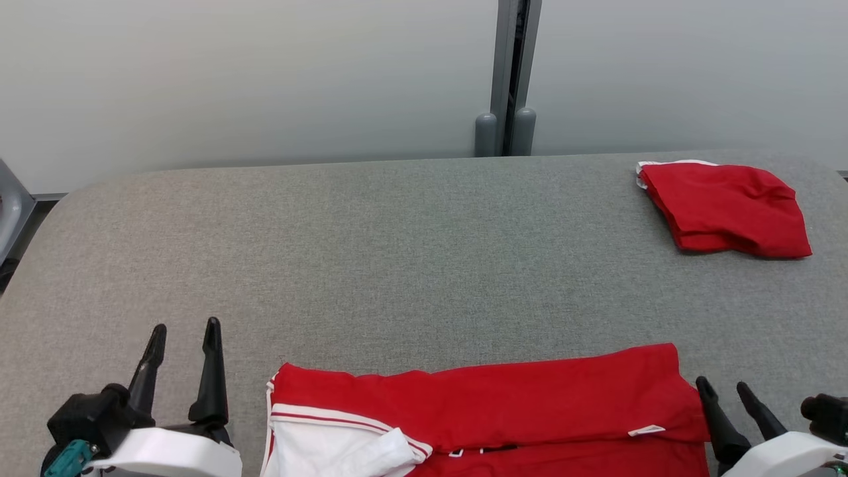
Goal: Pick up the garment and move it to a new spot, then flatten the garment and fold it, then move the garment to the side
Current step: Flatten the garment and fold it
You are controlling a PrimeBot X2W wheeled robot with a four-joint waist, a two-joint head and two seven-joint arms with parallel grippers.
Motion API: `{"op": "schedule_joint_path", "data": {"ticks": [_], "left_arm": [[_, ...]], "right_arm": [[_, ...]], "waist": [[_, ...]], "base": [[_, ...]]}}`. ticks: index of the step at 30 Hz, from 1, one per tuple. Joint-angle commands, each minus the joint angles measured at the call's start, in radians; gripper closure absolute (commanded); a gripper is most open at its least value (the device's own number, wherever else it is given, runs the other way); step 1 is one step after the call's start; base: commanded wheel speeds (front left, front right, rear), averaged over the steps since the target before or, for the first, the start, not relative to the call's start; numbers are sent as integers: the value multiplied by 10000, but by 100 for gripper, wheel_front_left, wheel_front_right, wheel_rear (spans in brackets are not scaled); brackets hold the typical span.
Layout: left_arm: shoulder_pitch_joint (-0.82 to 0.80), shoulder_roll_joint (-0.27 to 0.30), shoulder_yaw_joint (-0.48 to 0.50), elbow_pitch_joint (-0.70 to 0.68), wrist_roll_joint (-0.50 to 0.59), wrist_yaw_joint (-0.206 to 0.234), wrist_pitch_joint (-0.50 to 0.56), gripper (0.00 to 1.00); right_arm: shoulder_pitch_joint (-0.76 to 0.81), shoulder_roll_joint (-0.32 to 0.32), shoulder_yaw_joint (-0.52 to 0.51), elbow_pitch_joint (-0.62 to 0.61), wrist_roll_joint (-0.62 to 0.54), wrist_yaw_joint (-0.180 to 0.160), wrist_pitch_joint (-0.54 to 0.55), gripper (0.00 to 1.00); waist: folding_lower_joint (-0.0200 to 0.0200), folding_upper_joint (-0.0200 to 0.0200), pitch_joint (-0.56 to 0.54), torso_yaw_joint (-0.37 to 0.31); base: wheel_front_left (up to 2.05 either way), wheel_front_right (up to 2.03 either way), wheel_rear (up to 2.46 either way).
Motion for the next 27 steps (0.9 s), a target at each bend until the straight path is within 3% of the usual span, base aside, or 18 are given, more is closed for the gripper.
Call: {"op": "schedule_joint_path", "data": {"ticks": [1, 9, 14, 23, 24, 25, 26, 27], "left_arm": [[123, -114, 177, 82, 176, -167, -10, 0], [351, -1109, 953, 737, 1084, -1301, -11, 0], [293, -1393, 1194, 960, 1360, -1645, -11, 0], [272, -1776, 1493, 1254, 1744, -2007, -12, 0], [261, -1798, 1508, 1276, 1761, -2043, -12, 0], [259, -1819, 1514, 1298, 1804, -2067, -12, 0], [260, -1844, 1528, 1312, 1831, -2070, -12, 0], [260, -1862, 1544, 1309, 1850, -2098, -12, 0]], "right_arm": [[-152, -34, 146, 172, 134, 4, -79, 0], [-747, -74, 1333, 1724, 1185, 4, 436, 0], [-936, 48, 1686, 2451, 1836, 4, 911, 0], [-1083, 275, 2604, 2722, 3118, 7, 1568, 0], [-1084, 302, 2735, 2715, 3212, 14, 1644, 54], [-1081, 338, 2835, 2674, 3337, 14, 1698, 84], [-1067, 349, 2915, 2606, 3449, 16, 1716, 100], [-1066, 315, 2995, 2530, 3538, 16, 1695, 100]], "waist": [[0, -1, 4, 4], [0, -1, 19, 128], [0, -1, 80, 227], [0, -1, 173, 271], [0, -1, 173, 277], [0, -1, 165, 281], [0, -1, 159, 285], [0, -1, 161, 288]], "base": [[0, 0, 0], [0, 0, 0], [0, 0, 0], [0, 0, 0], [0, 0, 0], [0, 0, 0], [0, 0, 0], [0, 0, 0]]}}
